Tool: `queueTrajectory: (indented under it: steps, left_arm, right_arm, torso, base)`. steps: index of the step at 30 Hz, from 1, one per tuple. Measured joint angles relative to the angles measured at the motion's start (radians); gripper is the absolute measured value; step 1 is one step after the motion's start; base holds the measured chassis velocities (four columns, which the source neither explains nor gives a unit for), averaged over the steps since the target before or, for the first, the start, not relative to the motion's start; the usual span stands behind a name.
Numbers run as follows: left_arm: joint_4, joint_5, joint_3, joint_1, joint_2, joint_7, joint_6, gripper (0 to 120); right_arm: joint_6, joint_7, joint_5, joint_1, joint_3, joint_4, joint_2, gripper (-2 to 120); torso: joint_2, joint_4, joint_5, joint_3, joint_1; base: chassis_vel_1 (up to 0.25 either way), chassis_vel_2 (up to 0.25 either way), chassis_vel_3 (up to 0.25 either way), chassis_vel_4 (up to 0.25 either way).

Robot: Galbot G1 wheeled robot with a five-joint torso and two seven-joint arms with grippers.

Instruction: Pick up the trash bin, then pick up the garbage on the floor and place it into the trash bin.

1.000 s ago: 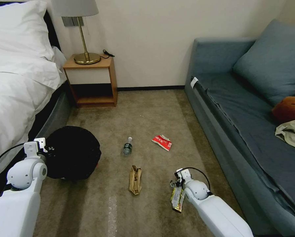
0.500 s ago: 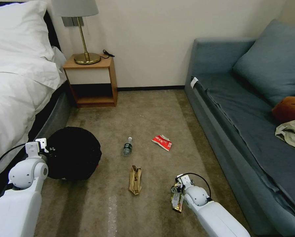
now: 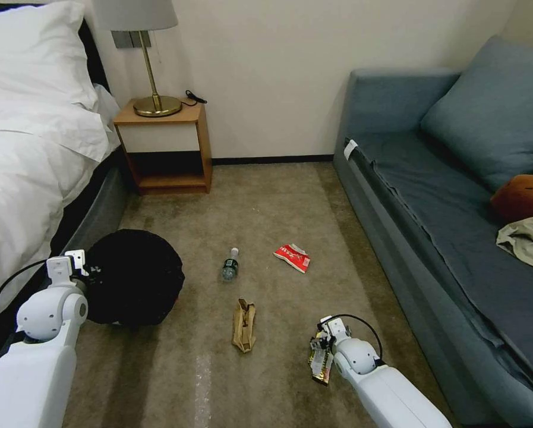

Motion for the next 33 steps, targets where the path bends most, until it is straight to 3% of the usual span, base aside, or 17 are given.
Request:
queueTrajectory:
  steps: [9, 29, 30, 31, 32, 33]
  left_arm:
    - [-0.003, 0.007, -0.004, 0.002, -0.009, -0.001, 0.000, 2]
    - [-0.008, 0.015, 0.009, -0.004, -0.018, -0.006, 0.000, 2]
    - [-0.009, 0.017, 0.007, -0.005, -0.018, -0.010, 0.000, 2]
    - [-0.009, 0.017, 0.007, -0.005, -0.018, -0.010, 0.000, 2]
    - [-0.009, 0.015, 0.011, -0.005, -0.019, -0.005, 0.000, 2]
    - [-0.011, 0.017, 0.010, -0.005, -0.019, -0.010, -0.002, 2]
  right_arm:
    - [0.011, -0.027, -0.006, -0.004, 0.002, 0.003, -0.006, 64]
    - [0.038, -0.051, -0.007, -0.011, 0.011, 0.008, -0.034, 23]
    - [0.036, -0.042, -0.014, -0.008, 0.024, 0.004, -0.044, 19]
    - [0.036, -0.042, -0.014, -0.008, 0.024, 0.004, -0.044, 19]
    - [0.035, -0.042, -0.010, -0.009, 0.020, 0.008, -0.044, 10]
    - [0.035, -0.041, -0.008, -0.005, 0.021, 0.018, -0.055, 0]
  torso:
    - [0.000, 0.0003, 0.0007, 0.000, 0.000]
    - [0.000, 0.0008, 0.0021, 0.000, 0.000]
    - [-0.001, -0.0009, -0.0025, 0.000, 0.000]
    - [-0.001, -0.0009, -0.0025, 0.000, 0.000]
    - [-0.001, -0.0021, -0.0012, 0.001, 0.000]
    - [-0.001, -0.0017, -0.0013, 0.000, 0.000]
  base:
    - [0.000, 0.000, 0.000, 0.000]
    - [0.000, 0.000, 0.000, 0.000]
    - [0.000, 0.000, 0.000, 0.000]
    - [0.000, 0.000, 0.000, 0.000]
    - [-0.088, -0.029, -0.024, -0.059]
    - [0.000, 0.000, 0.000, 0.000]
